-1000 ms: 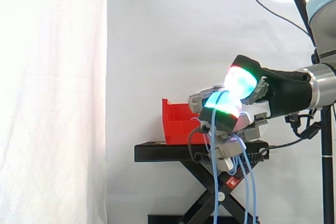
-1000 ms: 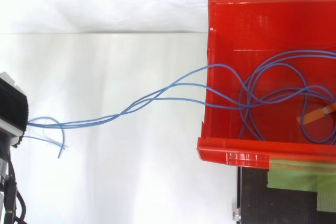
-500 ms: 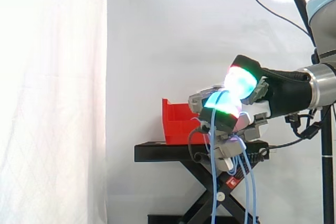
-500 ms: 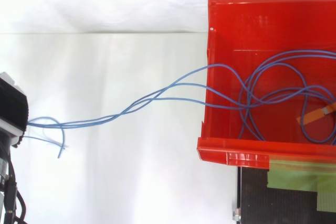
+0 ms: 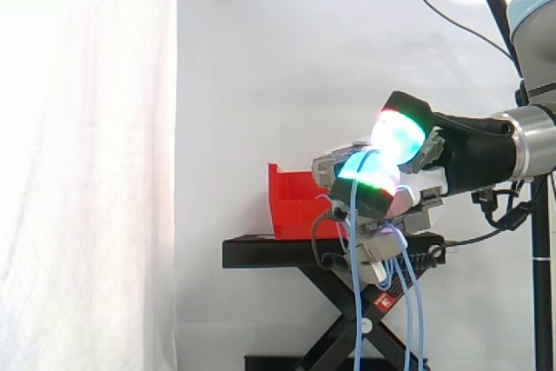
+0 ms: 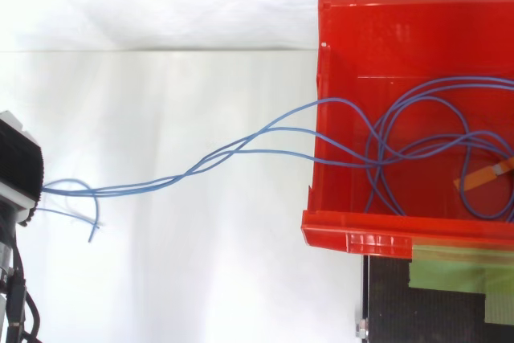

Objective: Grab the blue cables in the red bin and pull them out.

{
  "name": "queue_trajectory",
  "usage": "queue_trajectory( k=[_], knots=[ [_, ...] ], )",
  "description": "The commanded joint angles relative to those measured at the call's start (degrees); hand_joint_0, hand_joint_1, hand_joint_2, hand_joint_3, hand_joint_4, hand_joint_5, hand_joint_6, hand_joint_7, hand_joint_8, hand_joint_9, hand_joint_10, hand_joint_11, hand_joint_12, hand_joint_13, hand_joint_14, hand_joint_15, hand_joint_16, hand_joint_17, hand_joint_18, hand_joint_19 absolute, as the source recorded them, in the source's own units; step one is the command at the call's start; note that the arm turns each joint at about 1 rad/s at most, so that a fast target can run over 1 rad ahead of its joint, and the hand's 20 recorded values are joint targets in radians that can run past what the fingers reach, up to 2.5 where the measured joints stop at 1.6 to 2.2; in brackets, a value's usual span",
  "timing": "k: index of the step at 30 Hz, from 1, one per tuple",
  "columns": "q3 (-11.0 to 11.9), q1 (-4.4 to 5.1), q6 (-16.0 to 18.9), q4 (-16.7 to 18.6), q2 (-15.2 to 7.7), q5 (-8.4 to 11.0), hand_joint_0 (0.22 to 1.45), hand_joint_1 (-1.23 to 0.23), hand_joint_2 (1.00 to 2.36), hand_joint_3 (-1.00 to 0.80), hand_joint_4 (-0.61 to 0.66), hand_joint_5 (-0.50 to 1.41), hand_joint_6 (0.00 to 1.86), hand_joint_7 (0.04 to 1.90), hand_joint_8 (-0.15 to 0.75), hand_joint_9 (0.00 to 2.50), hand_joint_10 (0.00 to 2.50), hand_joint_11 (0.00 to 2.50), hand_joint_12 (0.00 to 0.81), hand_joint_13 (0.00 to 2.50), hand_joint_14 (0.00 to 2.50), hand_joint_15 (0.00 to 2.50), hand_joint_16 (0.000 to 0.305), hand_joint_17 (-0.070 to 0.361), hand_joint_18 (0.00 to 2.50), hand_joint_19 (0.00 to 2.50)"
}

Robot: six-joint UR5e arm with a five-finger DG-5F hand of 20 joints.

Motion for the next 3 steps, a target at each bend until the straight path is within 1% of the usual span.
queue_trajectory(
  k=[1,3],
  knots=[
    [0.00,0.00,0.00,0.00,-0.01,0.00,0.96,-0.95,1.00,-1.00,-0.15,0.74,1.08,0.54,0.189,1.31,0.03,1.40,0.339,1.09,0.03,1.14,0.044,0.098,0.81,0.86],
    [0.00,0.00,0.00,0.00,-0.01,0.00,0.96,-0.95,1.00,-1.00,-0.14,0.74,1.08,0.53,0.189,1.32,0.03,1.40,0.344,1.09,0.03,1.13,0.044,0.098,0.81,0.86]
  ],
)
